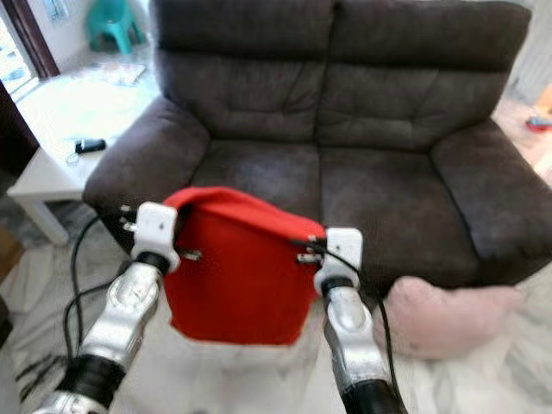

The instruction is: Move the pillow to the sofa from floor

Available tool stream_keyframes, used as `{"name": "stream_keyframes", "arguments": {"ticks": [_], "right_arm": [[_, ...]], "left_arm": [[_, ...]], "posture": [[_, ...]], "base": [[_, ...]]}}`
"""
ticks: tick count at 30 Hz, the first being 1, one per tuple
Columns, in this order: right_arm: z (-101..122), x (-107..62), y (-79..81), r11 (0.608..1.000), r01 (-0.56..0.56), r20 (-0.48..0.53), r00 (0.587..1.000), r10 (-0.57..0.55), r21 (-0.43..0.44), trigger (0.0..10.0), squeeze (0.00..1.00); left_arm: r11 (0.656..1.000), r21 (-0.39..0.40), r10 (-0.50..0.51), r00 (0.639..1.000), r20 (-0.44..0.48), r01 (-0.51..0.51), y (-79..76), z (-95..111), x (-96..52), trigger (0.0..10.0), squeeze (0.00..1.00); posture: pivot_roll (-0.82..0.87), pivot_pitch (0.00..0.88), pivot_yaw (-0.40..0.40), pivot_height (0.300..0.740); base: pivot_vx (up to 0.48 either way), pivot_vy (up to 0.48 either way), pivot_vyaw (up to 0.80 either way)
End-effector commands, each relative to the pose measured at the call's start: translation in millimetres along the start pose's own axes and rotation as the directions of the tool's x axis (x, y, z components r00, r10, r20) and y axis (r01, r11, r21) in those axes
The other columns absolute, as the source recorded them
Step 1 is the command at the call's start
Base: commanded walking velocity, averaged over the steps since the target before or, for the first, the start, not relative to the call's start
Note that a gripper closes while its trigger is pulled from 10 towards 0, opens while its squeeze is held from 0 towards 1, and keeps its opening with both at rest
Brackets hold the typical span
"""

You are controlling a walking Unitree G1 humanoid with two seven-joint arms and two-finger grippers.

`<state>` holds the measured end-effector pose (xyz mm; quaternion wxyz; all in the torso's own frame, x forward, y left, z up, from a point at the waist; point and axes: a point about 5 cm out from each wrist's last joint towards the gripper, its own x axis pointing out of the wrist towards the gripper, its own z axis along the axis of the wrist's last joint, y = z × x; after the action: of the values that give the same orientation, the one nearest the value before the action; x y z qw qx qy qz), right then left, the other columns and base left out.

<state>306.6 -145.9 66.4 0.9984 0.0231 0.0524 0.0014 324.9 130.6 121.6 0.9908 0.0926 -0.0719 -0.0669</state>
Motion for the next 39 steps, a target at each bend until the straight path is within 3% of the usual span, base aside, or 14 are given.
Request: {"name": "stream_keyframes", "arguments": {"ticks": [1,39], "right_arm": [[24.8,6.1,-16.4,0.997,0.077,0.109,0.991,-0.08,0.031,10.0,0.0],[27.8,8.0,-13.7,0.997,0.062,0.111,0.992,-0.066,0.038,10.0,0.0]], "left_arm": [[0.994,0.019,0.106,0.994,0.024,-0.106,26.3,4.9,0.4,10.0,0.0],[0.992,0.023,0.126,0.991,0.034,-0.127,29.2,6.4,1.3,10.0,0.0]], "posture": [[0.06,0.0,-0.069,0.74],[0.07,0.0,-0.078,0.74]], "base": [[0.0,0.379,0.0],[0.0,0.358,0.0]]}}
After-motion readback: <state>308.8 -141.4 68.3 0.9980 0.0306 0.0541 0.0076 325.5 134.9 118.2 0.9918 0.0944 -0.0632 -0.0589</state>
